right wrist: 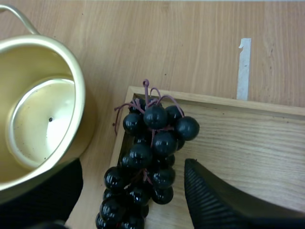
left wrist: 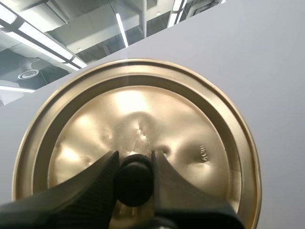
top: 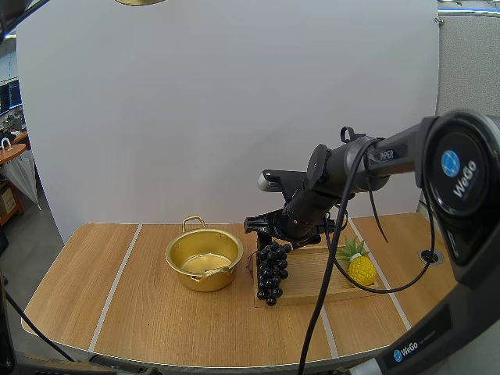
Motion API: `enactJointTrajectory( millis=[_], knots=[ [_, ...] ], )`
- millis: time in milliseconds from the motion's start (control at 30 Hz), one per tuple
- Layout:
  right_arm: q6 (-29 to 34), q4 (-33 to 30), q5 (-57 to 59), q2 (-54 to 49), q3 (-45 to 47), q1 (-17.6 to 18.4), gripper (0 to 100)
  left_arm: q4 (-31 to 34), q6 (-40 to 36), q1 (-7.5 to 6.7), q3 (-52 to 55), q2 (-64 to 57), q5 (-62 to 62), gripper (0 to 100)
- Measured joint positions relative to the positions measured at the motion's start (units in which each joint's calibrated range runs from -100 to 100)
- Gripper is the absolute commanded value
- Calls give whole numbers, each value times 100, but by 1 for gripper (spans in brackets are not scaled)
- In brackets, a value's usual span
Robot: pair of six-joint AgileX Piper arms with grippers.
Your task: Open the pot, put the grape inside, and close it
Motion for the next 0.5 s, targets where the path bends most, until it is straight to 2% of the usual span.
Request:
enactJointTrajectory(
  millis=[500],
  knots=[
    [0,-127,-578,633,0,41,100,0,0,0,0,0,0,0]
  ],
)
